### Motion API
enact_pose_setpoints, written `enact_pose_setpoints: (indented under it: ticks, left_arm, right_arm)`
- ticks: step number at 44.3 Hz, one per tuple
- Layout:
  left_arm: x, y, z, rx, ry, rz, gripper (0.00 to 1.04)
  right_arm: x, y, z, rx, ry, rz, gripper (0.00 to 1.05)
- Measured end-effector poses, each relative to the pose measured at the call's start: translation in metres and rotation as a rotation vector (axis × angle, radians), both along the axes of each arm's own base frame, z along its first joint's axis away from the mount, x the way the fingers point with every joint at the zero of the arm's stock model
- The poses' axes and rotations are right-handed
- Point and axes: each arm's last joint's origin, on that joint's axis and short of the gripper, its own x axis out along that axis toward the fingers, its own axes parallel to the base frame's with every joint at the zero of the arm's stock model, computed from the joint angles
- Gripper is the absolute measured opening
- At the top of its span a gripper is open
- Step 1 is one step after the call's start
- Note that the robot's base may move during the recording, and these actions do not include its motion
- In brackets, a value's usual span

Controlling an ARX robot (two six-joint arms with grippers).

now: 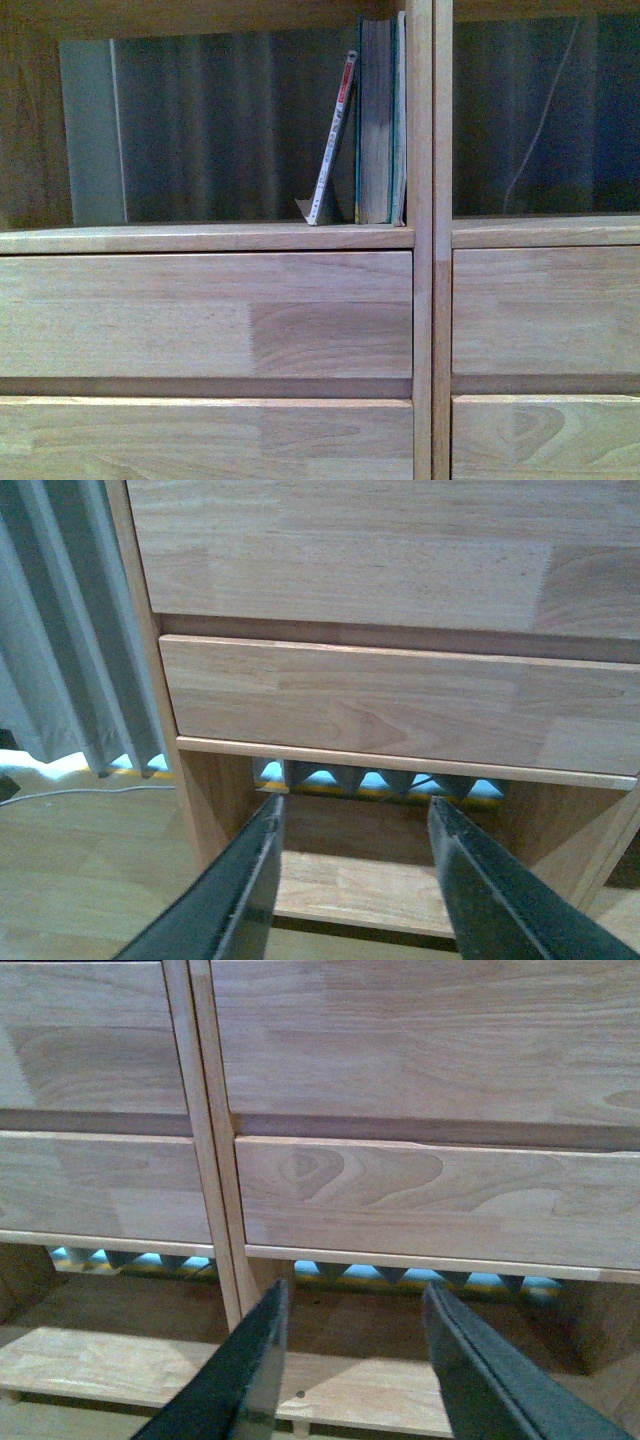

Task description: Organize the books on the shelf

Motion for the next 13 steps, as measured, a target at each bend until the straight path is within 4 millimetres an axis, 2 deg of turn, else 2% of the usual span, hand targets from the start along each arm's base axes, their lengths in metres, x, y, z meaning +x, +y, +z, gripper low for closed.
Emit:
enact_pose_setpoints:
  ticks: [7,12,13]
  left_arm:
    - [0.0,0.0,0.0,0.0,0.0,0.0,0.83]
    - [0.0,0.0,0.0,0.001,0.0,0.0,0.99]
    - [0.0,0.0,0.0,0.0,0.0,0.0,0.98]
  right_arm:
    - [0.0,0.0,0.0,0.0,0.0,0.0,0.77]
    - [0.0,0.0,-0.0001,0.0,0.0,0.0,0.94]
    - [0.0,0.0,0.0,0.0,0.0,0.0,0.98]
